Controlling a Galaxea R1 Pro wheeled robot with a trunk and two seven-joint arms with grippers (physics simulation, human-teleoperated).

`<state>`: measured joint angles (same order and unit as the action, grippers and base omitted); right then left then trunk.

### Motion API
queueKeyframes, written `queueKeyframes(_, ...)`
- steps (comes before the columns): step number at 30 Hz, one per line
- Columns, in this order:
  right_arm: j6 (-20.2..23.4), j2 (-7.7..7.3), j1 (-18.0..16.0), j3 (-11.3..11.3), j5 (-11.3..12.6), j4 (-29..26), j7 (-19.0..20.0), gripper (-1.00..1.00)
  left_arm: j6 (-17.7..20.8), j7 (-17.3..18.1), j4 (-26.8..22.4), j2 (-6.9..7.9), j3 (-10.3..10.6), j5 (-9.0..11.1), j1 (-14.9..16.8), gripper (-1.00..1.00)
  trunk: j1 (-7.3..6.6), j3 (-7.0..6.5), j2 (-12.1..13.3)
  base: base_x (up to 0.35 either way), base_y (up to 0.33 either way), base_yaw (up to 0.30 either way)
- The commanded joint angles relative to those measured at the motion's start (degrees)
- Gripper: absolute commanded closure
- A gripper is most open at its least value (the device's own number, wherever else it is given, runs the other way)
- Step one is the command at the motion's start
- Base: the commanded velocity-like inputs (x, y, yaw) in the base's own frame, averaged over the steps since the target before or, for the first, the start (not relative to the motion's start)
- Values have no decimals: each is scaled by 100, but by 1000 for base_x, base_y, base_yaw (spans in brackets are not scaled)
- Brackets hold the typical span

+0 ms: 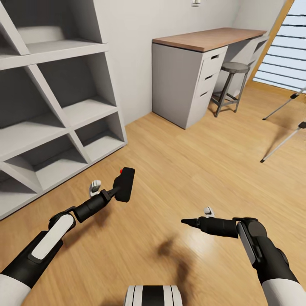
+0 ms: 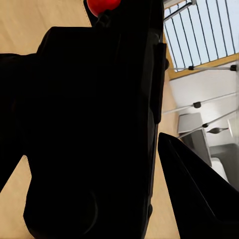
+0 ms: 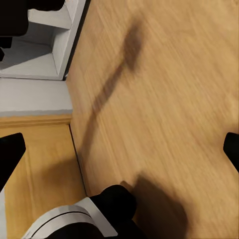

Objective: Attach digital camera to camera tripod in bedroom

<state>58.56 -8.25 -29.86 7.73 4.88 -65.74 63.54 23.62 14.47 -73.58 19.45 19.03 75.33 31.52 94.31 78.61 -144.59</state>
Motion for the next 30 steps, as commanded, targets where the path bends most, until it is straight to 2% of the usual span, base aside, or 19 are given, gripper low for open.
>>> queueKeyframes(1,42,-1,-2,1,26,4,-9,-100,20,3,1,5,9,47,3,100,-3,-19,0,0,0,0)
queueKeyframes(30,42,12,-2,-16,65,-27,-8,-100,20,-21,33,-10,-5,80,3,100,-78,-662,39,0,0,0)
